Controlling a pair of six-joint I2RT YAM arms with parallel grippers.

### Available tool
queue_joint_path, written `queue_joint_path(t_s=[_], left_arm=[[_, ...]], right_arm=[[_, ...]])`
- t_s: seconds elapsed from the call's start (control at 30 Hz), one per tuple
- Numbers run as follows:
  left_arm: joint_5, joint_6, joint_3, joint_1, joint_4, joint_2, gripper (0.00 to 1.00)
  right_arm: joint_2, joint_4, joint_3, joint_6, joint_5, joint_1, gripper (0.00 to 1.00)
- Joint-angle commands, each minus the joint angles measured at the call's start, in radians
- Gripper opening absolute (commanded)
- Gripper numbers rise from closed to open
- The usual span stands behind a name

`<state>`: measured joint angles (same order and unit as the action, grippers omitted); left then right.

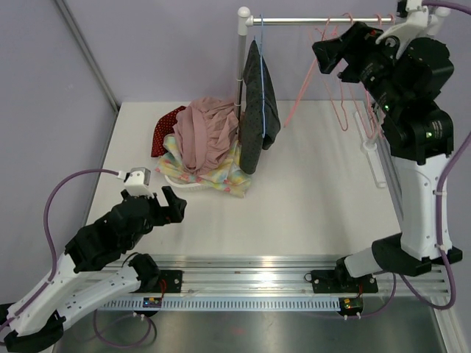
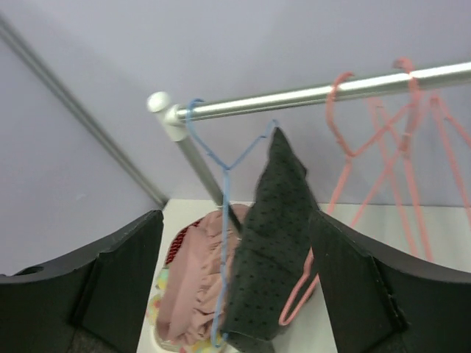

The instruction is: Remove the skirt from the hanger

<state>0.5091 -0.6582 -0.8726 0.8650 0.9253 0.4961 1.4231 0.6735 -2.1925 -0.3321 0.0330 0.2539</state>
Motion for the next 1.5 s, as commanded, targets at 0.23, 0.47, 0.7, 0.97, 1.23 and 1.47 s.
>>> queue_joint_path(t_s=[0.23, 0.47, 0.7, 0.97, 1.23, 1.47], left_arm=[[0.022, 0.005, 0.009, 0.005, -0.043, -0.03, 0.99], [0.014, 0.009, 0.012, 0.005, -0.049, -0.045, 0.99], [0.005, 0.014, 0.014, 0.005, -0.054, -0.044, 0.99], [-0.032, 0.038, 0.02, 0.005, -0.075, -0.03, 0.99], [-0.067, 0.078, 0.021, 0.002, -0.114, 0.01, 0.99], [-0.326, 0.25, 0.024, 0.008, -0.568, 0.217, 0.99]], right_arm=[[0.399, 0.143, -0.349, 0.044, -0.027, 0.217, 0.85], [0.378, 0.012, -0.087, 0.033, -0.071, 0.239, 0.84], [0.392, -0.008, -0.01, 0.021, -0.094, 0.248, 0.1], [0.338, 0.052, -0.1, 0.064, -0.131, 0.248, 0.0], [0.197, 0.156, -0.213, 0.096, -0.144, 0.248, 0.0], [-0.125, 0.015, 0.28, -0.018, -0.07, 0.248, 0.0]])
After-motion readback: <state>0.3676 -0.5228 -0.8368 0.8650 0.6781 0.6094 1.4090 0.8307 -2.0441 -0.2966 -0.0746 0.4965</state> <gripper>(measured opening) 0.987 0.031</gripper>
